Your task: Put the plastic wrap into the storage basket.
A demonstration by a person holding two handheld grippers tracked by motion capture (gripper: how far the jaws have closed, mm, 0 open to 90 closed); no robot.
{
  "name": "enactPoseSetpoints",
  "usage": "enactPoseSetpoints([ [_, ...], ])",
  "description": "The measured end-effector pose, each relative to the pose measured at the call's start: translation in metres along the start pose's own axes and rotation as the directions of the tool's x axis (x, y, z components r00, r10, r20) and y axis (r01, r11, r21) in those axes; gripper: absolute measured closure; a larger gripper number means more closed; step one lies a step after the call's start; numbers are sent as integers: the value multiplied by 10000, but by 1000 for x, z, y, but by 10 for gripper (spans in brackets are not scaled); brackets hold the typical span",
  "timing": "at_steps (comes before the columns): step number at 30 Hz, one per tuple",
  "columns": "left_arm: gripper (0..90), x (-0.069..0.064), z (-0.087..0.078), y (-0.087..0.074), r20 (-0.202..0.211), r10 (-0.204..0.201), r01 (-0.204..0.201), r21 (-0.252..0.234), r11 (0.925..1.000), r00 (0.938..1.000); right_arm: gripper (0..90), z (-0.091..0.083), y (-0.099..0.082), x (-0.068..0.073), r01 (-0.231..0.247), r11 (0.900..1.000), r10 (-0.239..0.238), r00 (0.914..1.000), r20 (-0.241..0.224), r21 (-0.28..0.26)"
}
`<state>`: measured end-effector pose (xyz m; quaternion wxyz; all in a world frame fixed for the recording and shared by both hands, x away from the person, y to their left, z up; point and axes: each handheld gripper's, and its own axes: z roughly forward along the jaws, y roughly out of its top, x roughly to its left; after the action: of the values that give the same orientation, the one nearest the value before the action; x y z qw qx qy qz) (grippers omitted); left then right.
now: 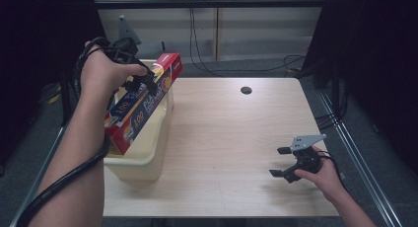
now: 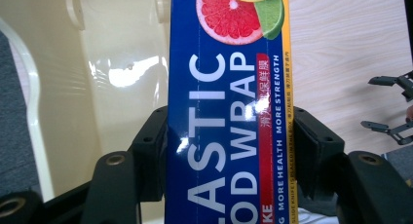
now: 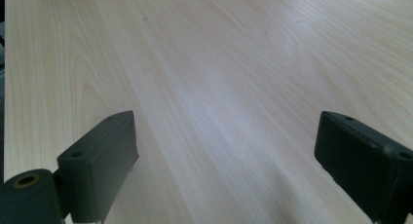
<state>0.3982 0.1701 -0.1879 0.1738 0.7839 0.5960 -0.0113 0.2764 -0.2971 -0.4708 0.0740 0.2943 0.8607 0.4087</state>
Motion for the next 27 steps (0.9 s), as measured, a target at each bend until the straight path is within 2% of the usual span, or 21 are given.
enactPoseSetpoints([
  [12,411,12,-4,-5,-167,-361,360,-83,9993,9992,82,1,0,0,-10,10000,10,10000,27,12],
  [27,410,27,3,-12,-417,-662,661,-39,9978,9969,82,2,1,1,-59,10000,60,10000,-20,45],
])
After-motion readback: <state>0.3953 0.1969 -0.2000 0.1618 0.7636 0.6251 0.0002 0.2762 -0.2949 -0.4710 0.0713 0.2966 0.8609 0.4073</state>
